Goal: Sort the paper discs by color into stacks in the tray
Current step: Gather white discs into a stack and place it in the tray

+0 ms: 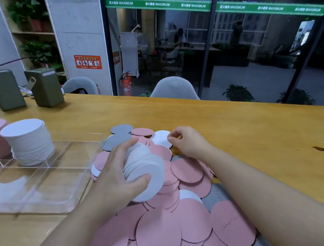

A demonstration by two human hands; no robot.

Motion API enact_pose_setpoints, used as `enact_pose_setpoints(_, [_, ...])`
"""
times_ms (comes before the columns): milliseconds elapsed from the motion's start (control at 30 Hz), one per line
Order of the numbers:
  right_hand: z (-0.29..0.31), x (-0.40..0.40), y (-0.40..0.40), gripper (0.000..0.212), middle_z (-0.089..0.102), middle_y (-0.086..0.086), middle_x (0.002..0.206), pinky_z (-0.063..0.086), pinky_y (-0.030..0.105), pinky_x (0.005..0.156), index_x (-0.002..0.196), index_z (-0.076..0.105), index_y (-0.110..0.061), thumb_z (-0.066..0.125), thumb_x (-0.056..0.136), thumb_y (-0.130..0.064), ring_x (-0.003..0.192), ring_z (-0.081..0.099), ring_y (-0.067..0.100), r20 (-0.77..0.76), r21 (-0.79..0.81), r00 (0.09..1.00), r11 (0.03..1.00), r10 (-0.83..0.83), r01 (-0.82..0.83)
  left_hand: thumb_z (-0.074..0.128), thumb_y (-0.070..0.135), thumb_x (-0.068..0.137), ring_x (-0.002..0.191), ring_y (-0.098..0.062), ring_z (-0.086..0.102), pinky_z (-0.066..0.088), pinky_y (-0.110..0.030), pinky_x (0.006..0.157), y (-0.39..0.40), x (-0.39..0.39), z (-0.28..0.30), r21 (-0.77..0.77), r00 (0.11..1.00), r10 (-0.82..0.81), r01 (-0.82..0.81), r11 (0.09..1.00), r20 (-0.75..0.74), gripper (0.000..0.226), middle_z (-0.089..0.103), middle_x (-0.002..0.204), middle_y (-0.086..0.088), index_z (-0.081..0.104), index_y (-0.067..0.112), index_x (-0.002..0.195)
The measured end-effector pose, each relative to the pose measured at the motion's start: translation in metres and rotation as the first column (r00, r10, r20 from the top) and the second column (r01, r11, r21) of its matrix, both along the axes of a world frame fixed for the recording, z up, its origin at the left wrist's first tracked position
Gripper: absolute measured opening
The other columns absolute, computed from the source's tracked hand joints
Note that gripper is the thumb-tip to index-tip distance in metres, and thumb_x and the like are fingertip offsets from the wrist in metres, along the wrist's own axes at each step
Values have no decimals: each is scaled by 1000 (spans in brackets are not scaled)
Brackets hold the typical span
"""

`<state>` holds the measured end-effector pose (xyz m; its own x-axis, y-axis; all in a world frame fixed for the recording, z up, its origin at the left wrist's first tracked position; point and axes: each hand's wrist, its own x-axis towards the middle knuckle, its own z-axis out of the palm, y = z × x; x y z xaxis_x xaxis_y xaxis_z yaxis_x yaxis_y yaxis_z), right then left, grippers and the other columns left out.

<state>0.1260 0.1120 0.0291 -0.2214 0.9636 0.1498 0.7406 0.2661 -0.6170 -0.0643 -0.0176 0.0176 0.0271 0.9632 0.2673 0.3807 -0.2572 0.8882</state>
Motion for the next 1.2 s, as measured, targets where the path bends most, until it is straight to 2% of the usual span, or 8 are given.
enact_pose_setpoints(267, [-1, -12, -3, 14, 49, -2, 102, 33, 28, 94, 97, 72, -23, 62, 87, -26, 111, 35, 17, 188, 35, 965, 980, 185, -195, 70, 40, 57, 101, 4, 55, 49, -19, 71, 7, -8, 7, 125, 958, 185, -216, 969, 221, 73, 48, 116, 24, 39, 50, 123])
enact_pose_setpoints(400, [-1, -10, -14, 10, 50, -2, 101, 36, 26, 90, 88, 72, -28, 68, 82, -35, 102, 36, 13, 185, 39, 940, 954, 285, -297, 68, 35, 62, 111, -8, 52, 52, -39, 82, 10, -9, 0, 118, 954, 257, -276, 954, 157, 79, 44, 127, 11, 34, 43, 132])
enact_pose_setpoints(500, [-2, -8, -13, 7, 51, -5, 101, 33, 24, 88, 86, 70, -29, 70, 81, -34, 103, 36, 12, 143, 18, 944, 953, 298, -303, 67, 37, 61, 117, -7, 46, 43, -28, 90, 11, -8, -4, 119, 964, 248, -258, 959, 92, 81, 42, 129, 12, 32, 43, 134])
enact_pose_setpoints(600, [-3, -7, 0, 41, 46, -2, 119, 31, 29, 100, 117, 59, -26, 70, 80, -38, 118, 31, 18, 204, 33, 966, 985, 160, -171, 67, 38, 61, 117, -6, 44, 40, -25, 92, 12, -8, -5, 108, 967, 247, -253, 962, 62, 82, 41, 128, 14, 31, 43, 134])
enact_pose_setpoints(767, [5, -10, 14, 109, 16, 0, 156, 21, 38, 113, 150, 10, -16, 72, 70, -57, 144, 13, 21, 210, -290, 968, 954, 136, -72, 67, 38, 61, 118, -5, 44, 36, -19, 87, 13, -9, -6, 113, 968, 245, -249, 962, 49, 81, 42, 129, 13, 32, 43, 133])
enact_pose_setpoints(933, [15, -15, 15, 83, 43, 2, 141, 34, 32, 97, 138, 35, -15, 71, 74, -53, 127, 39, 22, 284, -336, 939, 938, 192, -90, 67, 39, 61, 118, -6, 44, 37, -22, 90, 13, -8, -6, 103, 970, 239, -242, 965, 44, 82, 41, 130, 13, 30, 43, 134])
enact_pose_setpoints(1100, [17, -19, 16, 80, 39, 4, 125, 38, 36, 91, 126, 43, -13, 68, 69, -64, 111, 38, 23, 457, -339, 871, 941, 179, -15, 63, 51, 55, 119, -3, 41, 35, -22, 93, 12, -6, -7, 100, 973, 229, -231, 968, 32, 85, 39, 130, 16, 29, 46, 132])
enact_pose_setpoints(1200, [17, -21, 17, 59, 49, 2, 95, 36, 31, 64, 97, 52, -12, 70, 69, -61, 78, 45, 19, 417, -381, 895, 924, 160, 12, 65, 43, 59, 120, -4, 41, 35, -22, 93, 12, -6, -7, 98, 973, 228, -230, 968, 33, 83, 39, 130, 16, 28, 45, 133])
